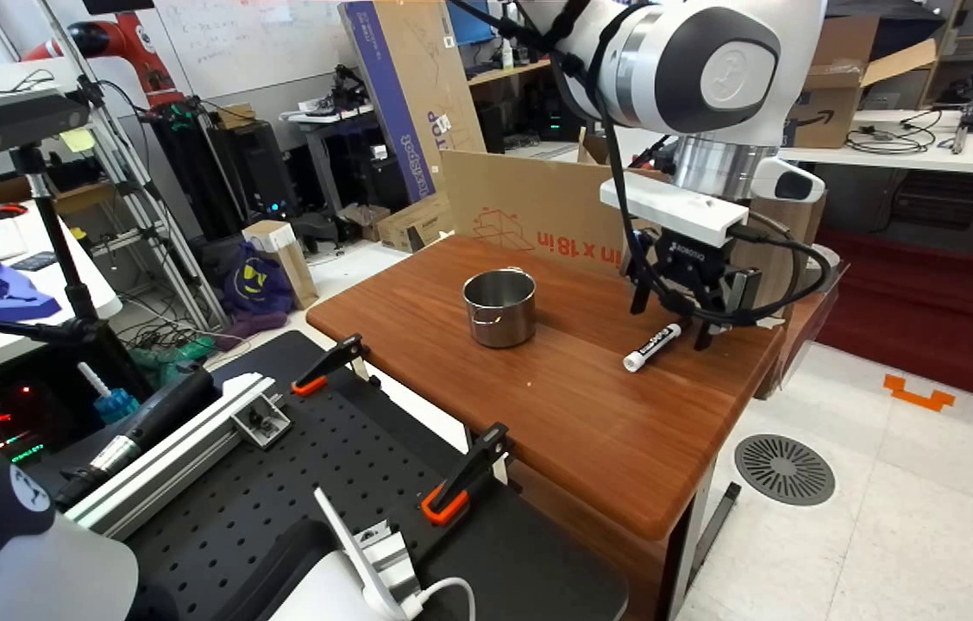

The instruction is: Pick up the pen from the table and put it in the silver pot.

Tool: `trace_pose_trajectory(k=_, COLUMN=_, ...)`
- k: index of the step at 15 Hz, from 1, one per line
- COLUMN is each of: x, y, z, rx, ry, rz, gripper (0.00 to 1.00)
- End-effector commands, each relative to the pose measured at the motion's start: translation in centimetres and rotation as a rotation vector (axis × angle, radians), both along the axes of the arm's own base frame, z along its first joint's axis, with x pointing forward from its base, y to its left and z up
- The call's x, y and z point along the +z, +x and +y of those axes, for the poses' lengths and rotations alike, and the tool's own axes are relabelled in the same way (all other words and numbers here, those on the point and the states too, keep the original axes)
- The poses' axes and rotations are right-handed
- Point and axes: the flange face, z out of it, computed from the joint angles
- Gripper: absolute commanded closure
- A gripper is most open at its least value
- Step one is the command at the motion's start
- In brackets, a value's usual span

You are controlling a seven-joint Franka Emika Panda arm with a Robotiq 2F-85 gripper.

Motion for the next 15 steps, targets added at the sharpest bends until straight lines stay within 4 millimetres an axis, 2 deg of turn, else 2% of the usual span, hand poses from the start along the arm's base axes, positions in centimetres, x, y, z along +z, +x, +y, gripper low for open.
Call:
trace_pose_trajectory(k=1, x=-0.5, y=1.0, z=-0.2, rx=0.003, ry=-0.02, rz=0.022, gripper=0.34)
trace_pose_trajectory(k=9, x=0.4, y=1.8, z=-0.4, rx=0.01, ry=-0.024, rz=-0.003, gripper=0.97)
trace_pose_trajectory(k=10, x=1.0, y=1.8, z=-0.5, rx=0.003, ry=-0.031, rz=-0.021, gripper=1.0)
trace_pose_trajectory(k=11, x=1.3, y=1.9, z=-0.6, rx=0.002, ry=-0.034, rz=-0.029, gripper=0.95)
trace_pose_trajectory(k=15, x=3.4, y=1.8, z=-0.3, rx=0.014, ry=-0.045, rz=-0.081, gripper=0.95)
